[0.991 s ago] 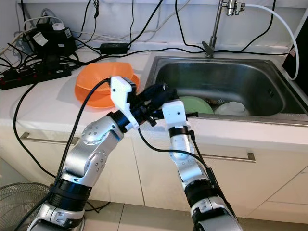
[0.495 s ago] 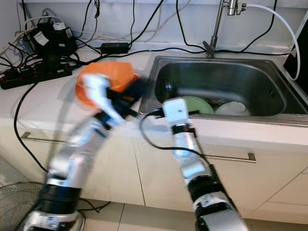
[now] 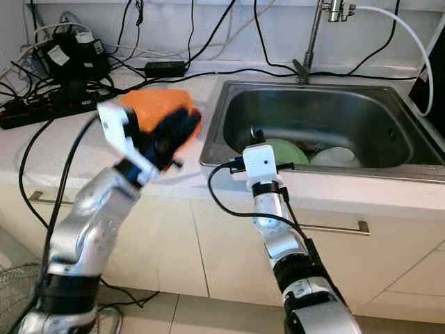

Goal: Kitchen organization

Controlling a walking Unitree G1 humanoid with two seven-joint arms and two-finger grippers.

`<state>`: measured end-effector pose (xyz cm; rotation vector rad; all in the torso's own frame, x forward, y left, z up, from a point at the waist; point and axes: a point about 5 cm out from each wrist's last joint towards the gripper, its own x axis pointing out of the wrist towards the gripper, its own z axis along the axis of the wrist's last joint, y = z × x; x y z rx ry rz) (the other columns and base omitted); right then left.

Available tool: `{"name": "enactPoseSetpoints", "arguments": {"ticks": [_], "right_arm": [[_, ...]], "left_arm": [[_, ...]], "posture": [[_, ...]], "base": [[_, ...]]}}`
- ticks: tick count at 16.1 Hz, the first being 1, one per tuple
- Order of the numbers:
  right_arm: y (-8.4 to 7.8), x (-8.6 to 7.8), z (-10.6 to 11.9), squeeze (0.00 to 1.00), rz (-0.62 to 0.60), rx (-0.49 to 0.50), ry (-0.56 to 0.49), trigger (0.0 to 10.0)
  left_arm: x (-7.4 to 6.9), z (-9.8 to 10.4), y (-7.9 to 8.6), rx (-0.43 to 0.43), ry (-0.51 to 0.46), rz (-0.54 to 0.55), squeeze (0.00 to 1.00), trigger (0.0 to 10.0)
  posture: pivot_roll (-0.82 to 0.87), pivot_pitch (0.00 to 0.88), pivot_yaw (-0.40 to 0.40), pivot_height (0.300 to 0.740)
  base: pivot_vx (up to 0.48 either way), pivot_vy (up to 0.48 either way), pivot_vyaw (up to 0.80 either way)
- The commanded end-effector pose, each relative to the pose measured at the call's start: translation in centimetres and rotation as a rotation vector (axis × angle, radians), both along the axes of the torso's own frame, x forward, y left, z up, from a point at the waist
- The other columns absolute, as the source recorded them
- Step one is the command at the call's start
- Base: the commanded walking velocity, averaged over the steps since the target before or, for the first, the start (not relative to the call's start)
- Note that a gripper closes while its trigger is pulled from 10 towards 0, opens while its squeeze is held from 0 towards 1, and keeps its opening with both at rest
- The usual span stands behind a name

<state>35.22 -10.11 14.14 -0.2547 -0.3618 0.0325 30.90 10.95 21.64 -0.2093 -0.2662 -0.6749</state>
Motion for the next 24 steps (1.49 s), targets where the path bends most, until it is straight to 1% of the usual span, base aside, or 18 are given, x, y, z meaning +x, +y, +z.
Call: {"name": "enactPoseSetpoints", "arguments": {"ticks": [1, 4, 5, 6, 7, 8, 9, 13, 16, 18, 22, 23, 24], "right_arm": [[0.1, 0.5, 1.1, 0.0, 0.002, 0.01, -0.037, 0.0], [-0.5, 1.0, 1.9, 0.0, -0.012, -0.002, -0.056, 0.0], [-0.7, 1.1, 2.1, 0.0, -0.015, -0.006, -0.059, 0.0], [-0.9, 1.4, 2.5, 0.0, -0.018, -0.009, -0.062, 0.0], [-0.9, 1.5, 2.5, 0.0, -0.019, -0.01, -0.062, 0.0], [-1.0, 1.7, 2.7, 0.0, -0.022, -0.017, -0.058, 10.0], [-1.1, 2.1, 2.9, 0.0, -0.028, -0.018, -0.043, 10.0], [-1.2, 2.6, 2.8, 0.0, -0.034, -0.023, -0.008, 10.0], [-0.9, 2.8, 2.3, 0.0, -0.015, -0.04, 0.032, 10.0], [-0.9, 2.8, 1.7, 0.0, -0.015, -0.061, 0.066, 10.0], [-0.8, 2.8, 0.7, 0.0, -0.007, -0.071, 0.133, 10.0], [-0.7, 2.8, 0.2, 0.0, -0.005, -0.079, 0.166, 10.0], [-0.7, 2.7, 0.1, 0.0, -0.002, -0.085, 0.172, 10.0]], "left_arm": [[-0.1, -0.7, 0.0, 0.078, 0.017, -0.009, 0.0, 10.0], [-0.2, -2.2, 0.4, 0.18, 0.06, -0.012, 0.0, 10.0], [-0.4, -2.8, 0.3, 0.218, 0.075, -0.029, 0.0, 10.0], [-0.7, -3.8, 0.1, 0.28, 0.102, -0.065, 0.0, 10.0], [-0.8, -4.0, 0.0, 0.289, 0.106, -0.072, 0.0, 10.0], [-1.1, -4.6, -0.4, 0.309, 0.127, -0.104, 0.0, 10.0], [-1.4, -5.2, -0.8, 0.324, 0.146, -0.131, 0.0, 10.0], [-1.5, -6.7, -1.2, 0.345, 0.178, -0.115, 0.0, 10.0], [-1.8, -6.9, -1.5, 0.368, 0.18, -0.123, 0.0, 10.0], [-1.9, -6.7, -1.7, 0.367, 0.174, -0.127, 0.0, 10.0], [-2.3, -6.9, -1.8, 0.367, 0.176, -0.129, 0.0, 10.0], [-2.4, -6.9, -1.9, 0.369, 0.179, -0.13, 0.0, 10.0], [-2.5, -6.9, -1.9, 0.37, 0.179, -0.131, 0.0, 10.0]], "posture": [[0.11, 0.009, 0.047, 0.74], [0.11, 0.01, 0.044, 0.74], [0.11, 0.01, 0.044, 0.74], [0.11, 0.01, 0.042, 0.74], [0.11, 0.01, 0.042, 0.74], [0.11, 0.01, 0.042, 0.74], [0.11, 0.012, 0.039, 0.74], [0.11, 0.018, 0.035, 0.74], [0.12, 0.017, 0.033, 0.74], [0.13, 0.016, 0.028, 0.74], [0.14, 0.016, 0.02, 0.74], [0.15, 0.015, 0.019, 0.74], [0.15, 0.013, 0.018, 0.74]], "base": [[0.0, 0.0, 0.0], [0.0, 0.0, 0.0], [0.0, 0.0, 0.0], [0.0, 0.0, 0.0], [0.0, 0.0, 0.0], [0.0, 0.0, 0.0], [0.0, 0.0, 0.0], [0.0, 0.0, 0.0], [0.0, 0.0, 0.0], [0.0, 0.0, 0.0], [0.0, 0.0, 0.0], [0.0, 0.0, 0.0], [0.0, 0.0, 0.0]]}}
